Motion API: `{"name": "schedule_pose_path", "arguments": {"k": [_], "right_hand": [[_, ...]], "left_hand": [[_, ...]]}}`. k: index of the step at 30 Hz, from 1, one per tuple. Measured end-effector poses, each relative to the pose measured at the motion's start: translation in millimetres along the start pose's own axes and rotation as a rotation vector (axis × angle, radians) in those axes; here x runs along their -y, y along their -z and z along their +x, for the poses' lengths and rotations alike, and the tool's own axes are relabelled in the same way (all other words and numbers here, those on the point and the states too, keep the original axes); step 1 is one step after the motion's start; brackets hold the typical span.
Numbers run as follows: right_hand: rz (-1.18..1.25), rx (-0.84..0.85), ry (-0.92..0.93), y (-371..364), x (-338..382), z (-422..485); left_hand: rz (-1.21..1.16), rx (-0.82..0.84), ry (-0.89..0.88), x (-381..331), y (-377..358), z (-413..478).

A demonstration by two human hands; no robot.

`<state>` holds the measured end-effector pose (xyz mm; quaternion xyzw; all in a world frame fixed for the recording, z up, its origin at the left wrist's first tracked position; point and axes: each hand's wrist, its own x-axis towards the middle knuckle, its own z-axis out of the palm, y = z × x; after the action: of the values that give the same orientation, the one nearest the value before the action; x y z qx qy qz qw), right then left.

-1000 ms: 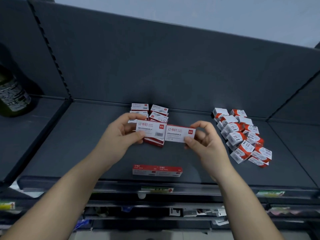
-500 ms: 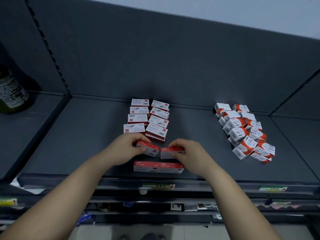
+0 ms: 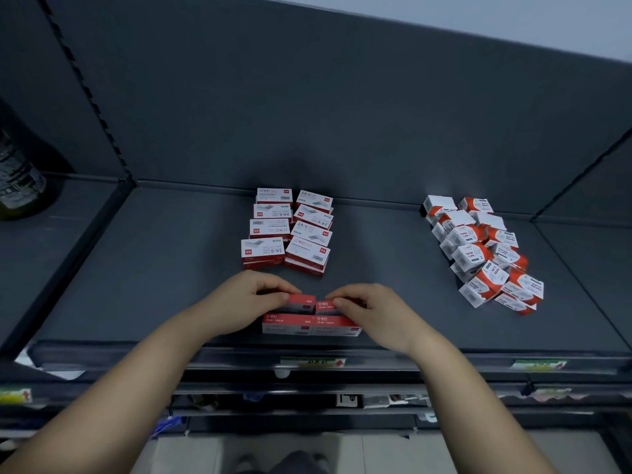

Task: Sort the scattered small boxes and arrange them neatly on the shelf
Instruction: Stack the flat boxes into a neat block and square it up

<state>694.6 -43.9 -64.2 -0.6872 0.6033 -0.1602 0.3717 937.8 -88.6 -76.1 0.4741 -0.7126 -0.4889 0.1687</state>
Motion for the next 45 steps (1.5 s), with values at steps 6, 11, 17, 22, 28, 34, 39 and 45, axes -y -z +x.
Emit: {"name": "schedule_pose_path", "arguments": {"k": [6, 11, 17, 22, 28, 34, 39, 45], "right_hand": [[0.002, -0.034, 0.048, -11, -3, -6], [-0.138, -0.046, 0.115, -19, -10, -11], [-0.194, -0.112, 0.151, -28, -12, -12], [-0.212, -0.131, 0.175, -32, -14, -15], [-0.225, -0.149, 0.206, -34, -13, -14], [-0.238, -0.153, 0.196, -32, -10, -14], [-0.092, -0.113, 0.133, -17, -3, -9], [-0.133, -0.268, 0.042, 7, 23, 38]], "left_hand": [[-0.06, -0.003, -0.004, 2, -4, -6], [-0.036, 0.029, -0.065, 7, -9, -11], [0.22, -0.068, -0.161, 19, -22, -15], [0.178, -0.106, -0.199, 19, -25, -18], [0.203, -0.134, -0.223, 19, -28, -18], [0.218, -0.123, -0.223, 23, -29, -16], [0.002, -0.141, -0.17, 15, -9, -14], [0.129, -0.704, -0.125, 19, 38, 11]]}}
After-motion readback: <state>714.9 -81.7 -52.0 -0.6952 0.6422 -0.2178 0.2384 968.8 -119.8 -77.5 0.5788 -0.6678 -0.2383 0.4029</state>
